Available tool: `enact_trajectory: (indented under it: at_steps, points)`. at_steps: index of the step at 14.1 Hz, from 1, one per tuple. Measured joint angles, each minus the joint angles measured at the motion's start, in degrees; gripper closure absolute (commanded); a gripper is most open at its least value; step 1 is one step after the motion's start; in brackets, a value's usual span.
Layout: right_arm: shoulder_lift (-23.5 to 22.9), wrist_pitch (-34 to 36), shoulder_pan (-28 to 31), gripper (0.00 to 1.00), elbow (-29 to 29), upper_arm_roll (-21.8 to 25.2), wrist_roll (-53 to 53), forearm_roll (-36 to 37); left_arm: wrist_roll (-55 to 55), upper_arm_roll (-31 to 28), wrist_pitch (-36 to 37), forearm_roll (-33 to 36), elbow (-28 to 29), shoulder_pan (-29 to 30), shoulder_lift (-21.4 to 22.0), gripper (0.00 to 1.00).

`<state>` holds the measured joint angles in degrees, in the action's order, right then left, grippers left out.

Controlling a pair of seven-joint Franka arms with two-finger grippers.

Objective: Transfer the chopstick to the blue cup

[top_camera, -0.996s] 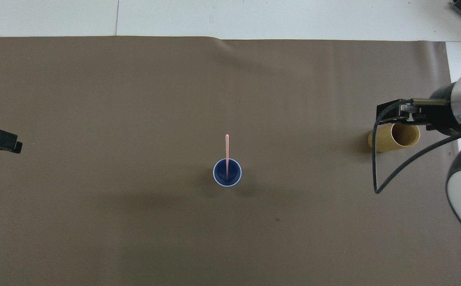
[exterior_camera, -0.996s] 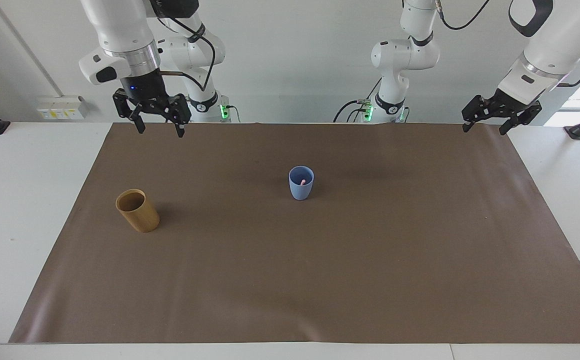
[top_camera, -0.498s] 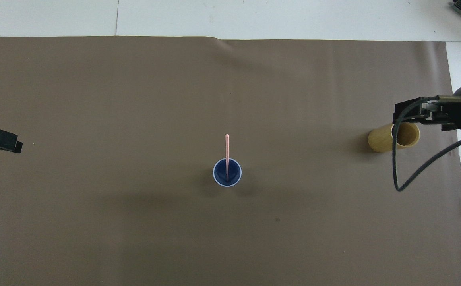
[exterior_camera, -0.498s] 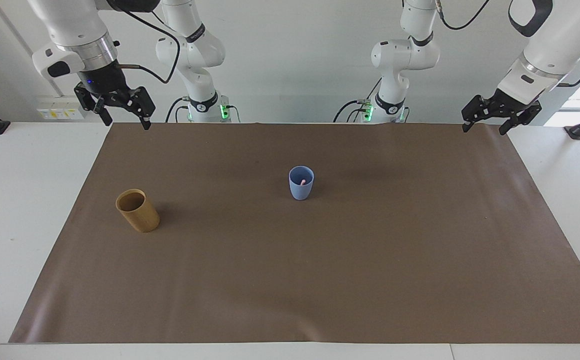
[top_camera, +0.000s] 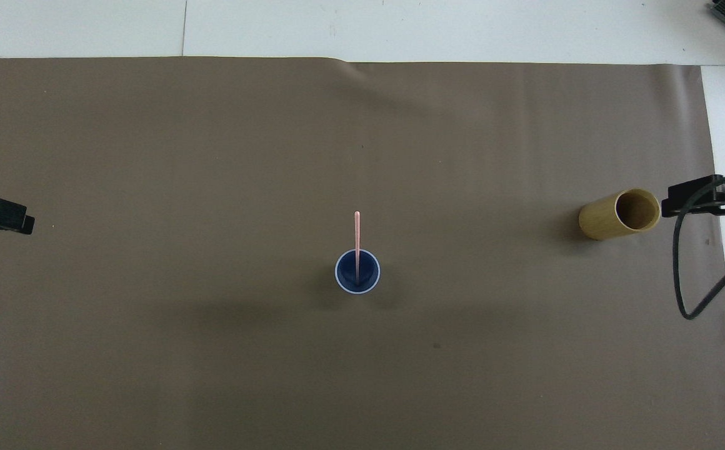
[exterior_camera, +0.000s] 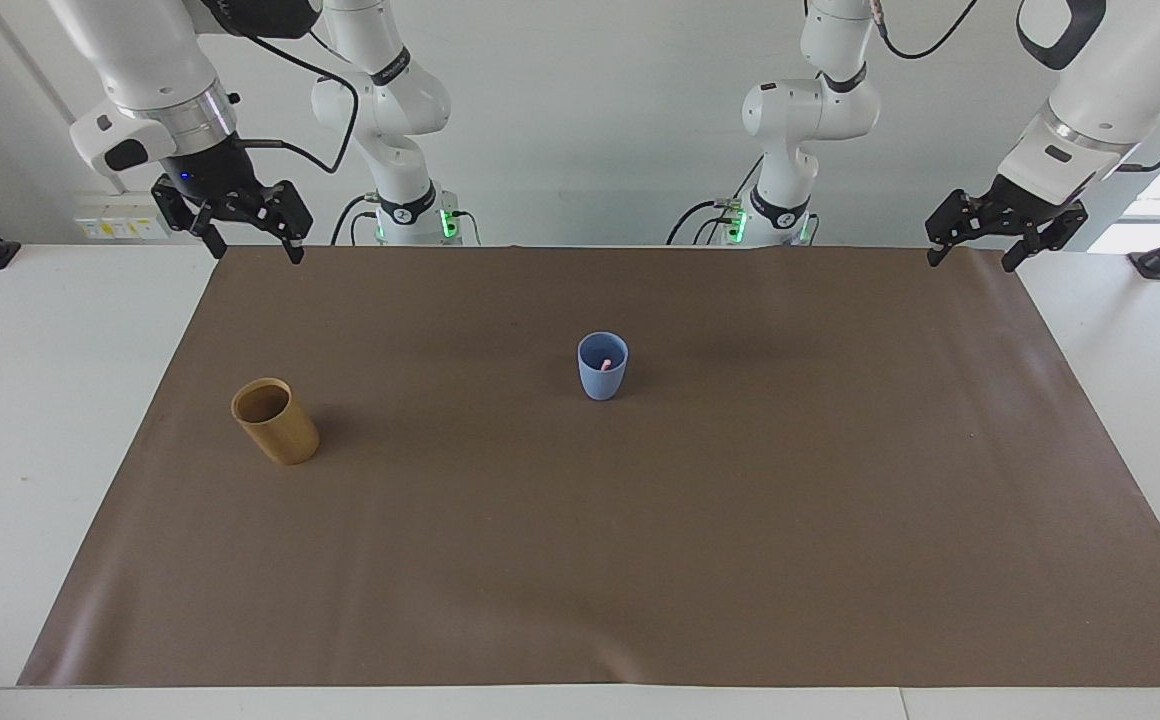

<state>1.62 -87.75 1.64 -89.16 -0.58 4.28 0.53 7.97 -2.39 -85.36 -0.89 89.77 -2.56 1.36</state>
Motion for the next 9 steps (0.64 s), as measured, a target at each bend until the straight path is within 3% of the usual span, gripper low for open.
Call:
enact_trajectory:
  at_steps: [9]
  points:
    - [0.26, -0.33, 0.66, 0.00, 0.01, 0.18, 0.12, 0.00, 0.00, -0.06, -0.20, 0.00, 0.00, 0.00, 0.00, 0.00]
